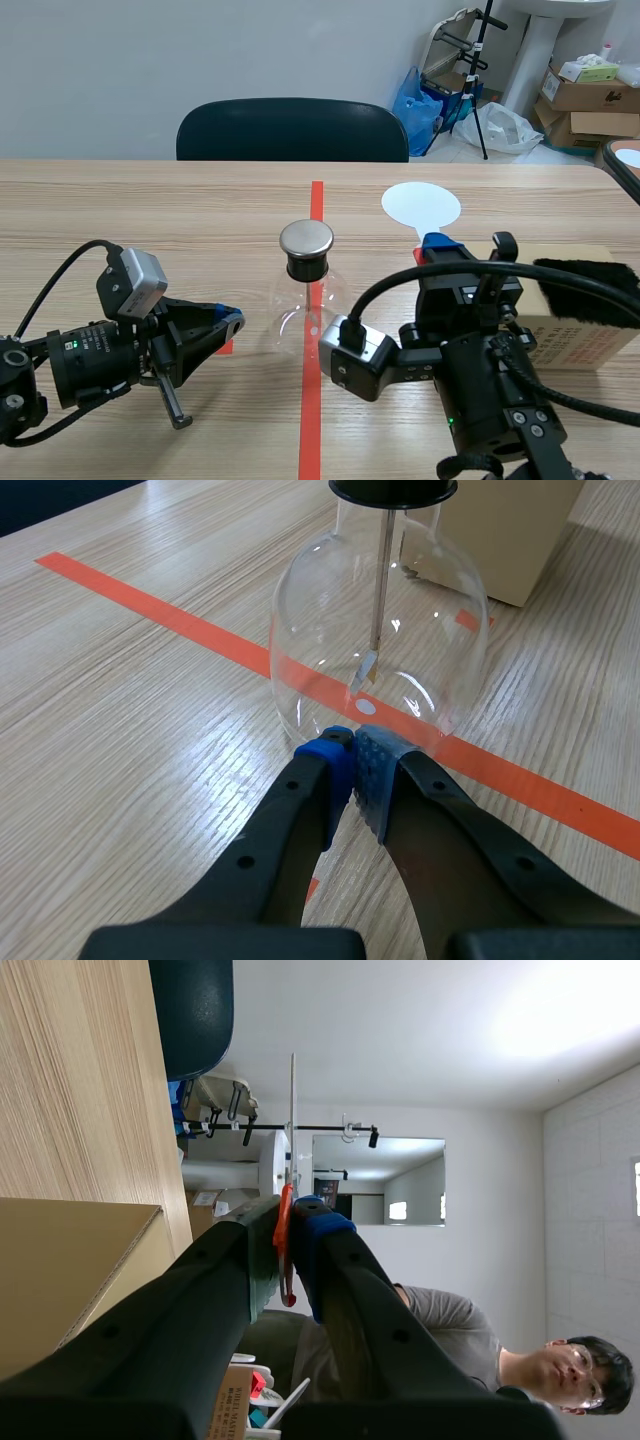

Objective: Do the electroscope experiment

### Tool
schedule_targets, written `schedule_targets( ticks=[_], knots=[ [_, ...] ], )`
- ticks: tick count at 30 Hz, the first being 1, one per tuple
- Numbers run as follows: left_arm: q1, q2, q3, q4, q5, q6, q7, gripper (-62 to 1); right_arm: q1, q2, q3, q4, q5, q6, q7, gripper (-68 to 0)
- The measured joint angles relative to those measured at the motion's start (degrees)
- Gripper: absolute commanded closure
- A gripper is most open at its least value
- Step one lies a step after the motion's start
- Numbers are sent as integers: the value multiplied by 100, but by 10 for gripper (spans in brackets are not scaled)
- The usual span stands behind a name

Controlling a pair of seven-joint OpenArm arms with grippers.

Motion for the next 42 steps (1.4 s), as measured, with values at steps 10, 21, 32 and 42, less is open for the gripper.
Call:
schedule_targets(
  ticks=[10,21,32,42],
  knots=[
    [0,0,0,0,0,0,0,-30,0,0,0,0,0,0,0,-15],
    [0,0,0,0,0,0,0,-30,0,0,0,0,0,0,0,-15],
    [0,0,0,0,0,0,0,-30,0,0,0,0,0,0,0,-15],
    [0,0,0,0,0,0,0,-30,0,0,0,0,4,0,463,-15]
  ],
)
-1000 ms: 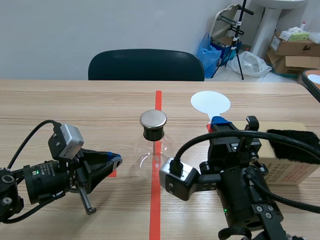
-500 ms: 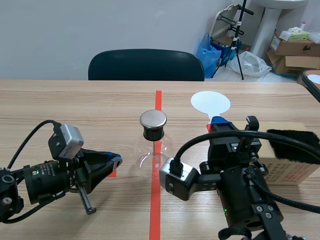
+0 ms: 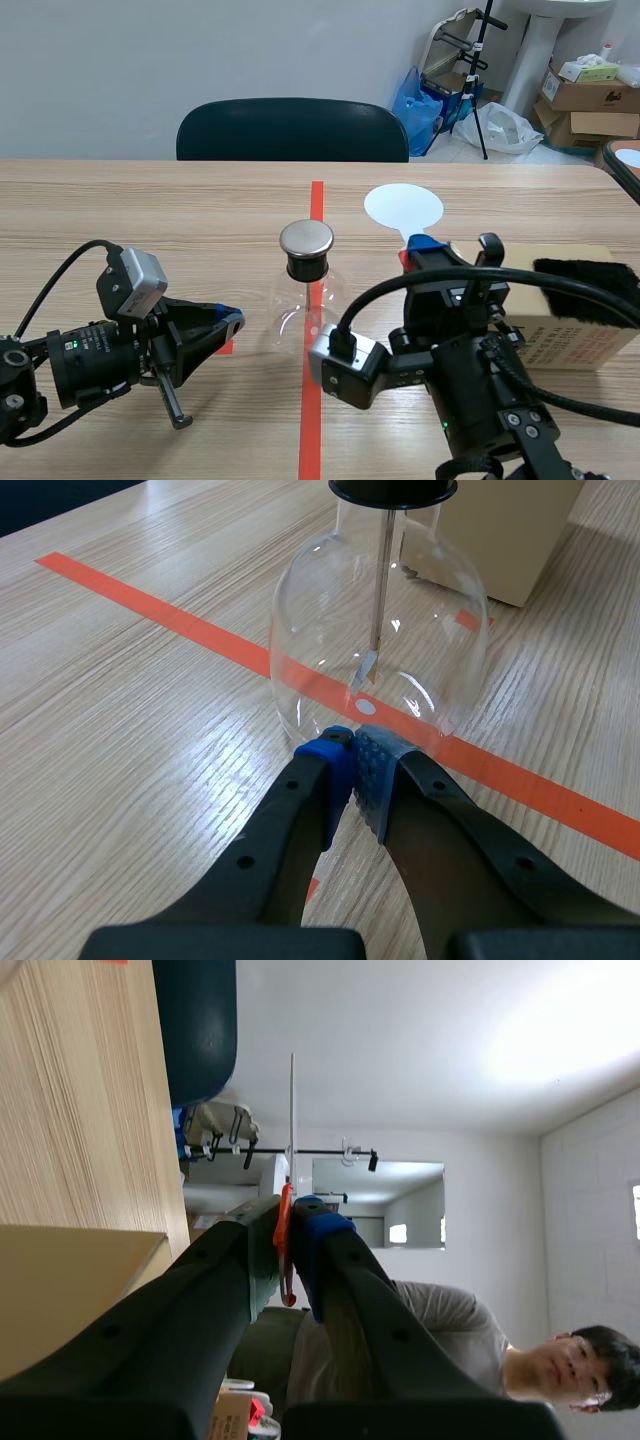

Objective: Do the electroscope experiment

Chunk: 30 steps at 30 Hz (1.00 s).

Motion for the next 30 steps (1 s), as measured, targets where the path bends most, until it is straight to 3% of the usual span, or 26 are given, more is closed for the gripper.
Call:
schedule_targets(
  ticks=[20,30],
  knots=[
    [0,0,0,0,0,0,0,-30,0,0,0,0,59,0,2041,-15],
    [0,0,0,0,0,0,0,-30,0,0,0,0,59,0,2201,-15]
  ],
)
